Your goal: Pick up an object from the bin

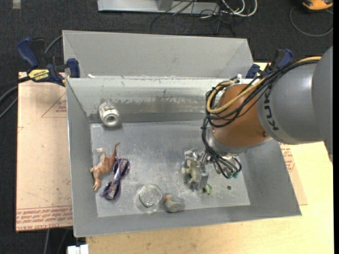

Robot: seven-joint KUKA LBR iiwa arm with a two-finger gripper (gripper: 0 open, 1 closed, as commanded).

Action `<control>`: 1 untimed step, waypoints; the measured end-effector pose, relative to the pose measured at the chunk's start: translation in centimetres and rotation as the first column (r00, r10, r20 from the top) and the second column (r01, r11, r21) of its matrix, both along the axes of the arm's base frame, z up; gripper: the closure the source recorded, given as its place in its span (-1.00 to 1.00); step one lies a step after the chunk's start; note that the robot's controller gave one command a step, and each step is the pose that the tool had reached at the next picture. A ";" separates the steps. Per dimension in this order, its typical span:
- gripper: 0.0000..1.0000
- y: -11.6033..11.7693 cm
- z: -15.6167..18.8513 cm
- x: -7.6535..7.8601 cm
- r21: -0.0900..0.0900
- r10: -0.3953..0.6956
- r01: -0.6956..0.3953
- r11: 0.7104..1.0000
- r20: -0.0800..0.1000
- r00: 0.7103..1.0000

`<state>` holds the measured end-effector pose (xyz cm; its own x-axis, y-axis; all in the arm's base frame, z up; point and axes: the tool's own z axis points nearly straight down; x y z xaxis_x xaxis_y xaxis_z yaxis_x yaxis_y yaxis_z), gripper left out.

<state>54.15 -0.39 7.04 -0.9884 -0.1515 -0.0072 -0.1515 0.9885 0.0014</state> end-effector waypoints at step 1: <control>1.00 0.0 0.0 0.0 0.000 0.000 0.000 1.000 0.000 1.000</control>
Offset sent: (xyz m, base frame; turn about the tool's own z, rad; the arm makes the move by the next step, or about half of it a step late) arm -0.0039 -0.0060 0.0855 0.0067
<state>54.15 -0.39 7.04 -0.9884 -0.1517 -0.0072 -0.1517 0.9884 0.0013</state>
